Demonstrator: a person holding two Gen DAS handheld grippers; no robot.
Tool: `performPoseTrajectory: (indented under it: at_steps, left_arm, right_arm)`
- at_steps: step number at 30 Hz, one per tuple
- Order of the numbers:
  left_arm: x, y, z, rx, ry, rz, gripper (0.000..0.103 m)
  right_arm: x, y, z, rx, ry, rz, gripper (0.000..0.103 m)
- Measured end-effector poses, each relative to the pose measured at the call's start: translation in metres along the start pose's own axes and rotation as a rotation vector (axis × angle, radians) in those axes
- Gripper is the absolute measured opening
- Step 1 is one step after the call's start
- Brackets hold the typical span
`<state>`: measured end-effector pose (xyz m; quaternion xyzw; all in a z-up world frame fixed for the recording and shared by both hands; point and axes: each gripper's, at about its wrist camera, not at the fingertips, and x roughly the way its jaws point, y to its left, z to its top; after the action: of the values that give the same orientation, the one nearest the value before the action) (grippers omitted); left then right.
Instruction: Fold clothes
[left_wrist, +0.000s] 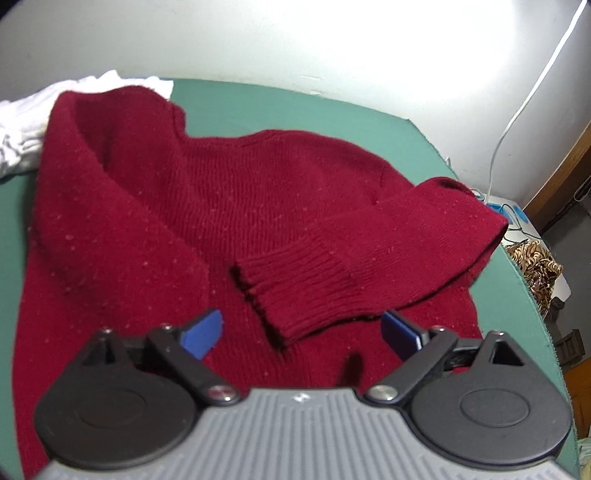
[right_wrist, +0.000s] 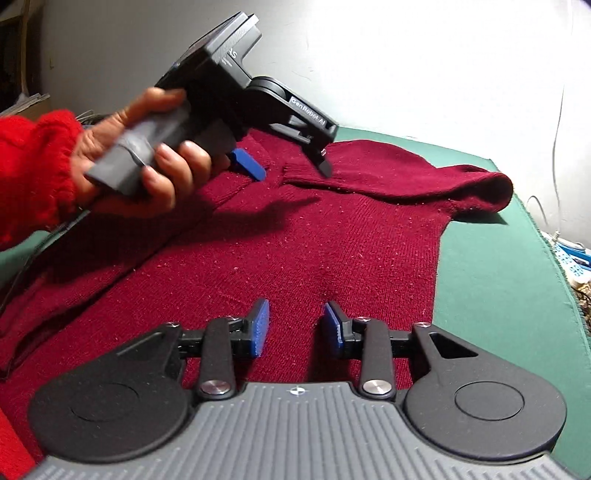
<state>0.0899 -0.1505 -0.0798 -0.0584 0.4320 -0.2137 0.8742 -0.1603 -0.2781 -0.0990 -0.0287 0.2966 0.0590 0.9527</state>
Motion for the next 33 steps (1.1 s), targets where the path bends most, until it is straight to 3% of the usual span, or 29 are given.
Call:
performPoseTrajectory:
  at_steps: [2,8,9,10,19,22,29,33]
  left_arm:
    - [0.001,-0.006,-0.002,0.013,-0.023,0.004,0.085]
    - [0.004,-0.007,0.008,-0.023,-0.061,0.042,0.036]
    - [0.003,-0.005,0.010,-0.032,-0.065,0.038,0.009]
    - [0.001,-0.003,0.013,-0.042,-0.068,0.035,0.000]
    - [-0.025,-0.010,0.026,0.047,-0.150,0.078,0.000]
    - [-0.045,-0.013,0.040,0.085,-0.214,0.089,0.000]
    - [-0.071,-0.018,0.079,0.170,-0.275,0.179,0.000]
    - [-0.093,-0.017,0.094,0.191,-0.294,0.247,0.000]
  right_arm:
    - [-0.001,0.001,-0.001,0.011,-0.003,-0.004,0.035]
    - [-0.001,0.004,-0.001,0.015,-0.006,-0.015,0.036]
    - [0.000,0.004,-0.001,0.016,-0.006,-0.016,0.036]
    - [0.000,0.004,-0.001,0.016,-0.007,-0.017,0.036]
    - [-0.002,0.010,-0.003,0.009,-0.014,-0.056,0.041]
    - [-0.003,0.013,-0.004,0.007,-0.017,-0.072,0.043]
    - [-0.005,0.012,-0.005,0.016,-0.025,-0.082,0.044]
    - [-0.019,-0.001,-0.007,0.133,-0.031,-0.044,0.046]
